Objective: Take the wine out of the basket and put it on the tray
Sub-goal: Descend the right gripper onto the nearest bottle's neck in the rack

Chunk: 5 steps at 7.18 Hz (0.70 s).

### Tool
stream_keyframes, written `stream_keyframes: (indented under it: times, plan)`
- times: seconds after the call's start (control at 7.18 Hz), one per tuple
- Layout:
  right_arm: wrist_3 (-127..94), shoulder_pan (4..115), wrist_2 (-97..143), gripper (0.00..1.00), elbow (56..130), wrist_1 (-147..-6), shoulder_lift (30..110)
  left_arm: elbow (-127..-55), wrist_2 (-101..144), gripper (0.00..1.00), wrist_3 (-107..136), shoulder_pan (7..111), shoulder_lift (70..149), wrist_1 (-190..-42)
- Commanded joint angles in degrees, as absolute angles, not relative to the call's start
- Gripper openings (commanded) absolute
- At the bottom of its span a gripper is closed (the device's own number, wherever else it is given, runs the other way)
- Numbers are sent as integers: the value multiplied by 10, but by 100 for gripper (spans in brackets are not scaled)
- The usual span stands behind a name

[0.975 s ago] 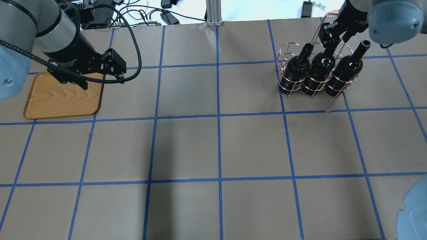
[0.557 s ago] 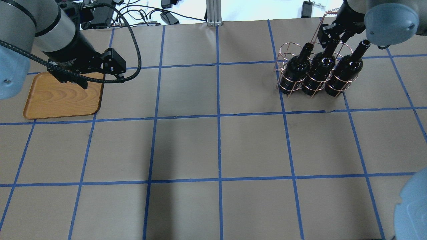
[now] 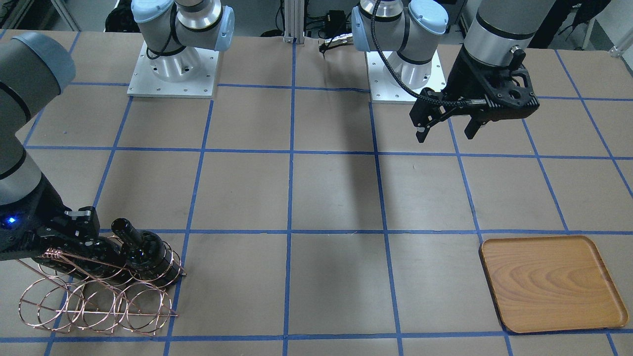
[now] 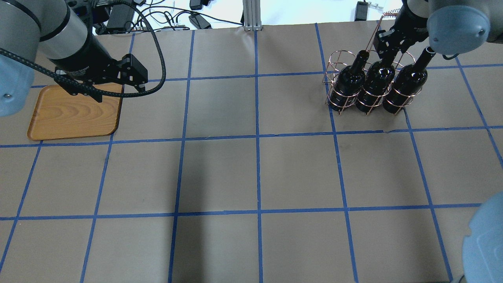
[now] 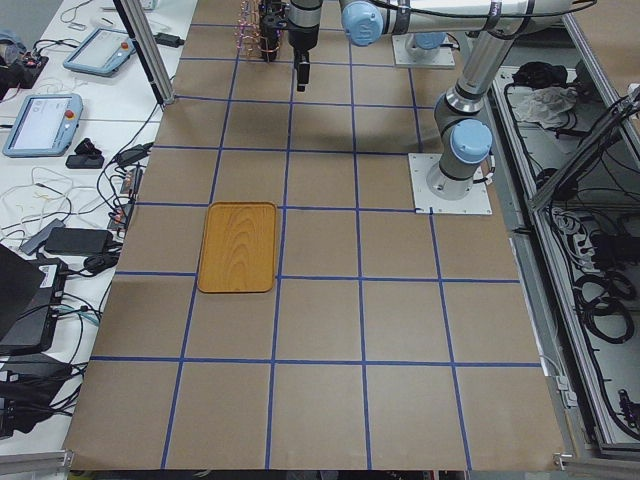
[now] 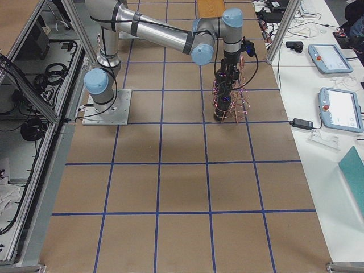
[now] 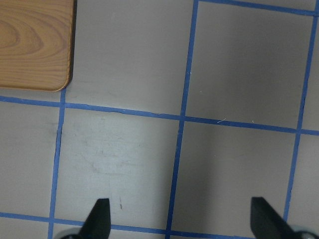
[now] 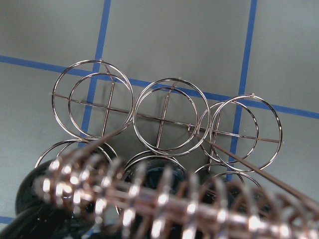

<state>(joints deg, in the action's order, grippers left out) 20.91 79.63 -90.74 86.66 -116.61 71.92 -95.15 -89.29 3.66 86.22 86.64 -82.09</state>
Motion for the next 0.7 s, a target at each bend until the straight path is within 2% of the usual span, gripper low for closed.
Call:
stream_keyframes:
  times: [0.0, 0.14, 0.28, 0.42, 0.56]
  plan:
    - [207, 796, -907, 46, 867, -1165, 719, -952, -894, 100, 38, 862, 867, -820]
    - [207, 796, -907, 39, 867, -1165, 719, -952, -895, 100, 38, 862, 864, -820]
    - [207, 796, -907, 40, 867, -1165, 719, -954, -893, 100, 40, 862, 866, -819]
    - [207, 796, -906, 41, 867, -1165, 719, -953, -893, 100, 38, 862, 865, -817]
    - [207, 796, -908, 53, 867, -1165, 720, -952, -894, 100, 38, 862, 864, -817]
